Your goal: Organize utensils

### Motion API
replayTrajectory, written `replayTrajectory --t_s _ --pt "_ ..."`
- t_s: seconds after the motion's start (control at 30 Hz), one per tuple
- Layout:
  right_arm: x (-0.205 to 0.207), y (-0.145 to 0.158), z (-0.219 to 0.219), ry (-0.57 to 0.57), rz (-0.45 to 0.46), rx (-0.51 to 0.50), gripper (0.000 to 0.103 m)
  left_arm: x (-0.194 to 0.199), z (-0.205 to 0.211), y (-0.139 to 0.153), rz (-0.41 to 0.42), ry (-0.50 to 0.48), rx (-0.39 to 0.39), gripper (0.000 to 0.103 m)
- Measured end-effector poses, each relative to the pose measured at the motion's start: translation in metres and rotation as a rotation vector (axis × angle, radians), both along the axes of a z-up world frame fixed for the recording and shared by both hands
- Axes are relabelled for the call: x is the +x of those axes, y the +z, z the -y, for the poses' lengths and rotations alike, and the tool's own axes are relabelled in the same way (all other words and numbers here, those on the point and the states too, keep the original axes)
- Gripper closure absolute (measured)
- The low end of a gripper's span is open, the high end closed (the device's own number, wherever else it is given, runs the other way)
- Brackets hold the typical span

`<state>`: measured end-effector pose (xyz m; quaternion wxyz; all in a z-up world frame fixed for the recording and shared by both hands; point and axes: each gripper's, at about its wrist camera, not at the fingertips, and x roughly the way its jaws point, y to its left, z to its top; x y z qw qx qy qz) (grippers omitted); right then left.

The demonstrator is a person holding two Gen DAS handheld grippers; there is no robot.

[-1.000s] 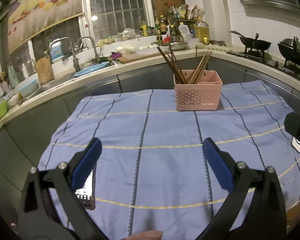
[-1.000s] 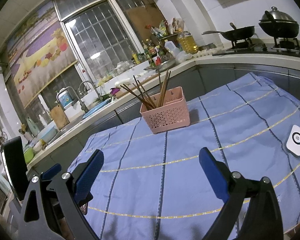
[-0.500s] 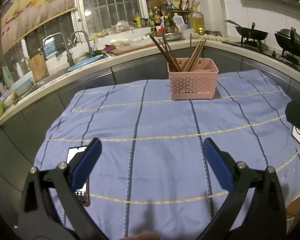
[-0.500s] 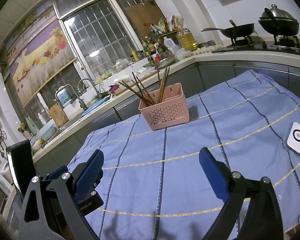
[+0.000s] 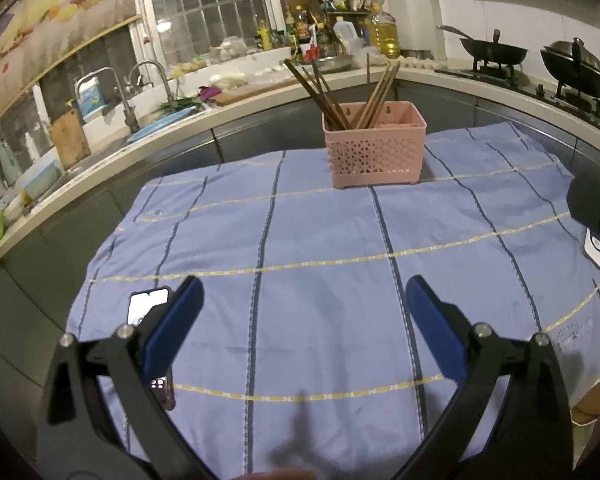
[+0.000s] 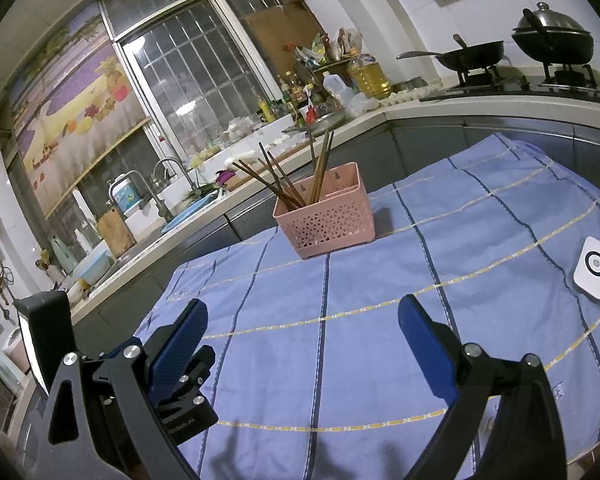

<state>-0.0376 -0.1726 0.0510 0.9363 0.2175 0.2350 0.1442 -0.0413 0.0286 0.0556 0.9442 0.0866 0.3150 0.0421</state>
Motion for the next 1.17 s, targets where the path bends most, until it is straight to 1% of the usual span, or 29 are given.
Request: replayTrajectory --t_s 0.23,0.6,0.7,0.77,0.83,0.9,1.0,1.17 --pt "0.002 -0.004 0.001 -0.01 -0.009 0.005 0.008 -0.001 0.006 -0.002 -0.003 -0.022 0.015 0.006" --pt "0.005 -0.008 -0.005 -0.01 -0.026 -0.012 0.008 -0.001 0.003 -0.003 -0.011 -0.018 -0.001 0.006" --pt "0.007 -0.01 -0.007 -0.005 -0.032 -0.017 0.008 -0.002 0.0 -0.002 -0.009 -0.024 -0.014 0.006" --pt "0.007 -0.011 -0.008 -0.004 -0.034 -0.02 0.008 -0.004 0.0 0.0 0.009 -0.045 -0.029 0.006" --pt "0.009 -0.01 -0.008 -0.005 -0.035 -0.02 0.008 -0.004 -0.002 0.001 0.003 -0.068 -0.053 0.006" --pt "0.01 -0.011 -0.007 -0.01 -0.035 -0.023 0.008 -0.005 0.0 0.003 0.01 -0.082 -0.06 0.006" --pt "0.012 -0.012 -0.005 -0.024 -0.035 -0.034 0.008 -0.003 -0.001 0.002 0.012 -0.072 -0.056 0.006" --pt "0.02 -0.02 -0.002 -0.04 -0.059 -0.062 0.008 0.012 -0.006 -0.007 -0.025 -0.045 -0.066 0.006"
